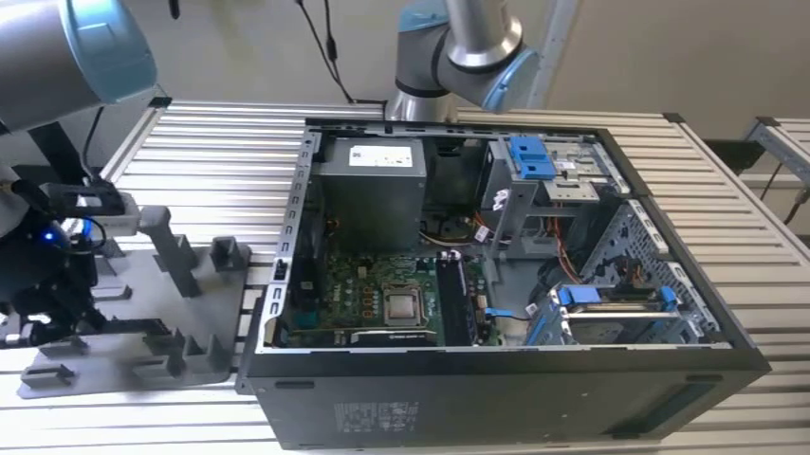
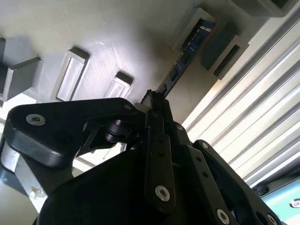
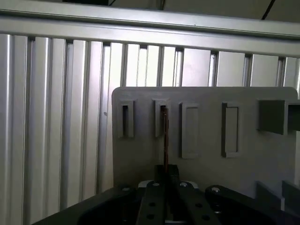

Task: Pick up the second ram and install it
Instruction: 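Pick up the second ram and move it above second insertion slot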

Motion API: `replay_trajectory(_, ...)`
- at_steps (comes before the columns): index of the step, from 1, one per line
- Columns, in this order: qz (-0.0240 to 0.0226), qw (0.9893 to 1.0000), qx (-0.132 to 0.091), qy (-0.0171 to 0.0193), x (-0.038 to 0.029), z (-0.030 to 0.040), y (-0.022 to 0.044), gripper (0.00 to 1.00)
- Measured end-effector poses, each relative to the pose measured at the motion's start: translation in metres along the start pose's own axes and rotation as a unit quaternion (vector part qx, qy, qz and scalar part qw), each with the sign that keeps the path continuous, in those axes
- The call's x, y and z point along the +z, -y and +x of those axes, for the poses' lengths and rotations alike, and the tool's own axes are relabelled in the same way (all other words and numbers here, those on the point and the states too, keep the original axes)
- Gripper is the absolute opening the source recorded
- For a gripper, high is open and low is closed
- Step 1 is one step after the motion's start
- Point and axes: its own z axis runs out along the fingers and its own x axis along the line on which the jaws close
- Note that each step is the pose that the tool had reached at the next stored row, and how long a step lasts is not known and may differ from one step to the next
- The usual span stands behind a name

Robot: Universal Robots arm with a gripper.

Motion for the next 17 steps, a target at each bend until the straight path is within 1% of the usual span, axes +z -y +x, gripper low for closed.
replay_trajectory(4,0.0000,1.0000,0.000,0.0000,-0.0183,-0.0010,-0.0002,0.14)
replay_trajectory(5,0.0000,1.0000,0.000,0.0000,-0.0216,-0.0011,-0.0002,0.14)
replay_trajectory(10,0.0001,1.0000,0.003,0.0000,-0.0235,-0.0012,-0.0002,0.14)
replay_trajectory(17,0.0011,0.9998,0.019,0.0002,-0.0247,-0.0015,-0.0002,0.14)
